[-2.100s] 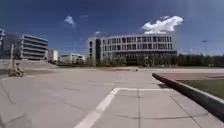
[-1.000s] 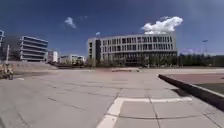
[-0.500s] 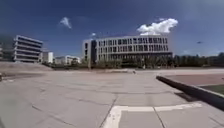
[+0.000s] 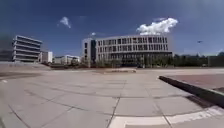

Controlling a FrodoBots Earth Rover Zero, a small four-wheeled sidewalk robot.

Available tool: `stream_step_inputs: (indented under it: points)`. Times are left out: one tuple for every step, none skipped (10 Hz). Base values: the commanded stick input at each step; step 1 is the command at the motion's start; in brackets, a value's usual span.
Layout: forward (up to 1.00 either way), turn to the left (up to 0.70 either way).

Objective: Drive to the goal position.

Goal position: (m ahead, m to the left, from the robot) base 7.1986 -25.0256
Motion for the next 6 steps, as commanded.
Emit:
stream_step_inputs:
  points:
    - [0.7,0.01]
    - [0.7,0.01]
    - [0.7,0.01]
    - [0.7,0.01]
    - [0.7,0.01]
    - [0.7,0.01]
